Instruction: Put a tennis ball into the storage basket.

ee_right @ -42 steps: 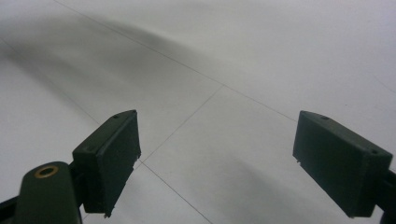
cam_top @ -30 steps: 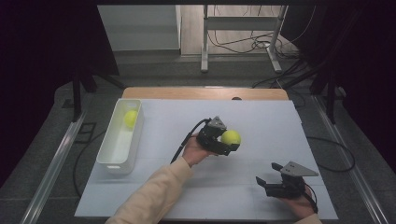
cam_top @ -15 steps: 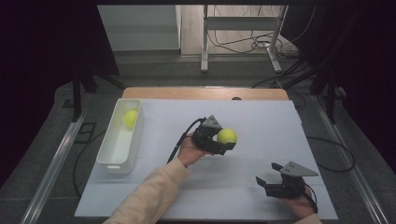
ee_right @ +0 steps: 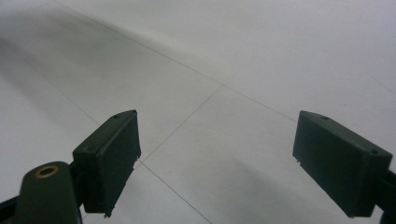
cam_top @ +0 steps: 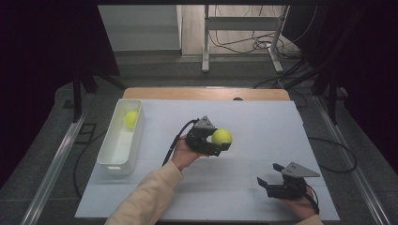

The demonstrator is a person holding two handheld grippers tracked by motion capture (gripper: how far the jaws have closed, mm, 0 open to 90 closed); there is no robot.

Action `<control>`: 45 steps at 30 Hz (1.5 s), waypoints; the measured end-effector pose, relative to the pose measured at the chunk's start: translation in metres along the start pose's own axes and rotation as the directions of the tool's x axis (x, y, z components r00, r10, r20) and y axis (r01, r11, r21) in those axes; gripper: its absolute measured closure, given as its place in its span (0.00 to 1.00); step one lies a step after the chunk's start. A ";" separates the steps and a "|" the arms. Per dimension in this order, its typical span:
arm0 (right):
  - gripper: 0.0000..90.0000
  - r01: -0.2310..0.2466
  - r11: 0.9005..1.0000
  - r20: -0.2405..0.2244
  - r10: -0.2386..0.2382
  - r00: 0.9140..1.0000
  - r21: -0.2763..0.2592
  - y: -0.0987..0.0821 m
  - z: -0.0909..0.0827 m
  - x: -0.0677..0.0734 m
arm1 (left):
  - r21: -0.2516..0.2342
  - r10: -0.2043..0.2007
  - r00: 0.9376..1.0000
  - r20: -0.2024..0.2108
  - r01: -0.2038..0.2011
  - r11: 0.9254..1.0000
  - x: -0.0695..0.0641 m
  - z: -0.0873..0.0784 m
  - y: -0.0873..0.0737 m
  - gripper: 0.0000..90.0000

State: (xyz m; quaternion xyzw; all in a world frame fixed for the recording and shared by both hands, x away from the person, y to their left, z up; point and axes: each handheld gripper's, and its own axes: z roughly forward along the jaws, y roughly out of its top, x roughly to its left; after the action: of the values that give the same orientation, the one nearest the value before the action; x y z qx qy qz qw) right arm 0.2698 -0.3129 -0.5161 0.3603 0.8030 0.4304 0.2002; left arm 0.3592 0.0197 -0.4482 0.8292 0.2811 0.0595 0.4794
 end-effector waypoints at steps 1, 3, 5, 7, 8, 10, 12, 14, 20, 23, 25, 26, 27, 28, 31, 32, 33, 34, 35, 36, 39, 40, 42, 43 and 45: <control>0.17 0.000 1.000 -0.001 0.000 1.000 -0.001 0.000 0.000 0.000 | -0.002 -0.002 1.000 -0.002 0.002 1.000 0.000 -0.001 -0.001 0.28; 0.17 0.000 1.000 0.000 0.000 1.000 -0.001 0.000 0.000 0.000 | -0.002 -0.003 1.000 -0.007 0.003 1.000 0.001 -0.004 -0.002 0.29; 0.17 0.000 1.000 0.000 0.000 1.000 -0.001 0.000 0.000 0.000 | -0.004 -0.005 1.000 -0.009 0.005 1.000 0.002 -0.006 -0.003 0.29; 0.17 0.000 1.000 0.001 0.000 1.000 -0.002 0.000 0.000 0.000 | -0.006 -0.006 1.000 -0.015 0.006 1.000 0.002 -0.009 -0.004 0.29; 0.17 0.000 1.000 0.002 0.000 1.000 -0.001 0.000 0.000 0.000 | -0.008 -0.006 1.000 -0.016 0.006 1.000 0.003 -0.010 -0.004 0.29; 0.17 0.001 1.000 0.002 -0.001 1.000 -0.001 0.000 0.000 0.000 | -0.012 -0.007 1.000 -0.019 0.007 1.000 0.003 -0.013 -0.005 0.29; 0.17 0.001 1.000 0.002 -0.001 1.000 0.000 0.000 0.000 0.000 | -0.019 -0.011 1.000 -0.021 0.010 1.000 0.004 -0.016 -0.005 0.29; 0.17 0.002 1.000 0.002 -0.002 1.000 0.000 0.000 0.000 0.000 | -0.023 -0.012 1.000 -0.022 0.012 1.000 0.004 -0.018 -0.006 0.29; 0.17 0.000 1.000 0.002 0.000 1.000 -0.004 0.000 0.000 0.000 | -0.026 -0.014 0.999 -0.029 0.013 1.000 0.005 -0.022 -0.007 0.29; 0.17 0.000 1.000 0.001 0.000 1.000 -0.002 0.000 0.000 0.000 | -0.031 -0.019 0.999 -0.030 0.018 0.999 0.005 -0.026 -0.008 0.29; 0.17 0.000 1.000 0.001 0.000 1.000 -0.002 0.000 0.000 0.000 | -0.046 -0.022 0.999 -0.026 0.020 0.999 0.005 -0.029 -0.009 0.29; 0.17 0.000 1.000 0.000 0.000 1.000 -0.002 0.000 0.000 0.000 | -0.051 -0.016 0.999 -0.028 0.014 0.999 0.004 -0.031 -0.008 0.29; 0.17 0.000 1.000 0.001 0.000 1.000 -0.003 0.000 0.000 0.000 | -0.056 -0.013 0.999 -0.030 0.011 0.998 0.003 -0.032 -0.008 0.29; 0.17 0.000 1.000 0.001 0.000 1.000 -0.003 0.000 0.000 0.000 | -0.059 -0.012 0.999 -0.030 0.010 0.998 0.002 -0.034 -0.008 0.29; 0.17 0.000 1.000 0.001 0.000 1.000 -0.001 0.000 0.000 0.000 | -0.055 -0.004 0.999 -0.036 0.002 0.998 0.002 -0.036 -0.008 0.29; 0.17 0.001 1.000 0.001 -0.001 1.000 -0.001 0.000 0.000 0.000 | -0.056 -0.005 0.999 -0.038 0.003 0.998 0.003 -0.037 -0.009 0.29; 0.17 0.001 1.000 0.001 -0.001 1.000 -0.001 0.000 0.000 0.000 | -0.058 -0.008 0.999 -0.040 0.005 0.998 0.003 -0.039 -0.009 0.29; 0.17 0.001 1.000 0.001 -0.001 1.000 -0.001 0.000 0.000 0.000 | -0.060 -0.010 0.999 -0.042 0.007 0.998 0.004 -0.040 -0.009 0.29; 0.17 0.000 1.000 0.001 0.000 1.000 -0.001 0.000 0.000 0.000 | -0.062 -0.012 0.999 -0.046 0.009 0.998 0.004 -0.042 -0.010 0.29; 0.17 -0.001 1.000 0.001 0.001 1.000 -0.002 0.000 0.000 0.000 | -0.065 -0.015 0.999 -0.048 0.012 0.998 0.005 -0.044 -0.010 0.29; 0.17 0.001 1.000 0.002 -0.001 1.000 0.001 0.000 0.001 0.000 | -0.071 -0.018 0.998 -0.054 0.015 0.997 0.006 -0.048 -0.011 0.29; 0.17 0.001 1.000 0.002 -0.001 1.000 0.001 0.000 0.001 0.000 | -0.071 -0.018 0.998 -0.054 0.015 0.997 0.006 -0.048 -0.011 0.29; 0.17 0.002 1.000 0.001 -0.002 1.000 0.001 0.000 0.001 0.000 | -0.083 -0.019 0.998 -0.058 0.014 0.996 0.006 -0.053 -0.011 0.29; 0.17 0.003 1.000 0.002 -0.003 1.000 0.000 0.000 0.001 0.000 | -0.086 -0.017 0.998 -0.058 0.012 0.996 0.005 -0.054 -0.011 0.29; 0.17 0.001 1.000 0.001 -0.001 1.000 0.000 0.000 0.001 0.000 | -0.089 -0.015 0.998 -0.058 0.010 0.996 0.005 -0.056 -0.012 0.29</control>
State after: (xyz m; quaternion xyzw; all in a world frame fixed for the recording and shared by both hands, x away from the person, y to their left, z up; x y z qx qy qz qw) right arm 0.2701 -0.3125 -0.5165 0.3601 0.8032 0.4299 0.2009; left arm 0.3382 0.0694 -0.4289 0.8031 0.2974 0.0934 0.5078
